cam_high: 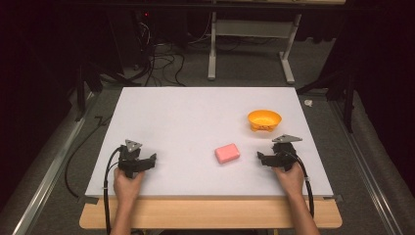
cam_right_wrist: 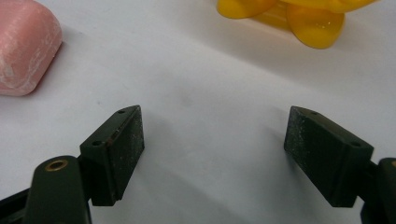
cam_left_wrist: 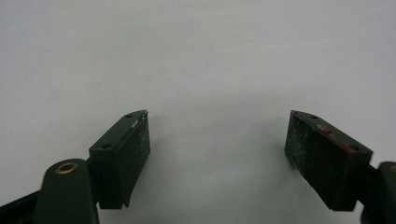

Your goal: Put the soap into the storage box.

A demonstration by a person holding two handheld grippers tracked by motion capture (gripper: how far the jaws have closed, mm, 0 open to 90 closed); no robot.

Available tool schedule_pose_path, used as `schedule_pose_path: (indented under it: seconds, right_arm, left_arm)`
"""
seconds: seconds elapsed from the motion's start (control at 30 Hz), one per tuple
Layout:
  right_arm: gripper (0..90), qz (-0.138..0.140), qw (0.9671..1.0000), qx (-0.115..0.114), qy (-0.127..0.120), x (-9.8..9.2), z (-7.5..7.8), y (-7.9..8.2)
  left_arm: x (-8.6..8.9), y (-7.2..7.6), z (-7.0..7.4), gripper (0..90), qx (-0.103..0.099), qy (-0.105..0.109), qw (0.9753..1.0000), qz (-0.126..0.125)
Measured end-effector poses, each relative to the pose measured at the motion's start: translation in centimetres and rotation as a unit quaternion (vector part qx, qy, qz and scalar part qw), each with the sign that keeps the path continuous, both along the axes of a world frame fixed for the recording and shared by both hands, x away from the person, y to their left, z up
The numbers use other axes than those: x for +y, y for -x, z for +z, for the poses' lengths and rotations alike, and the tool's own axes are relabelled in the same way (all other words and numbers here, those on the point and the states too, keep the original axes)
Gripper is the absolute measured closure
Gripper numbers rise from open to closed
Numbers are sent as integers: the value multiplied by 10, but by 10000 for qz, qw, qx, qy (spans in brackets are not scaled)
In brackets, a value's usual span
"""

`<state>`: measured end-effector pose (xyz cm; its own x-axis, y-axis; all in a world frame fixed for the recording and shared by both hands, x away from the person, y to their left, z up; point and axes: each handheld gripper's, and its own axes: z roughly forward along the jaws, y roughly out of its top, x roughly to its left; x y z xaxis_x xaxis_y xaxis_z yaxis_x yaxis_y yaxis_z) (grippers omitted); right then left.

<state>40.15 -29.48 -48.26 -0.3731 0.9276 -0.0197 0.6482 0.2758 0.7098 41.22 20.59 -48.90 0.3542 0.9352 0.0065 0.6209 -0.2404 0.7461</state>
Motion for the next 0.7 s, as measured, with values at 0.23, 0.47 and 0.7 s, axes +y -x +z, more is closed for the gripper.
schedule_pose_path:
  seconds: [0.23, 0.47, 0.7]
  right_arm:
    - [208, -4, 10000, -1, -2, 0, 0, 0]
    - [207, -10, 10000, 15, -20, 0, 0, 0]
    - [205, 7, 10000, 42, -41, -1, 0, -1]
  left_arm:
    - [0, 0, 0, 224, 13, 13, 10000, -2]
    - [0, 0, 0, 222, 13, -3, 10000, 4]
    - [0, 0, 0, 221, -4, -13, 10000, 4]
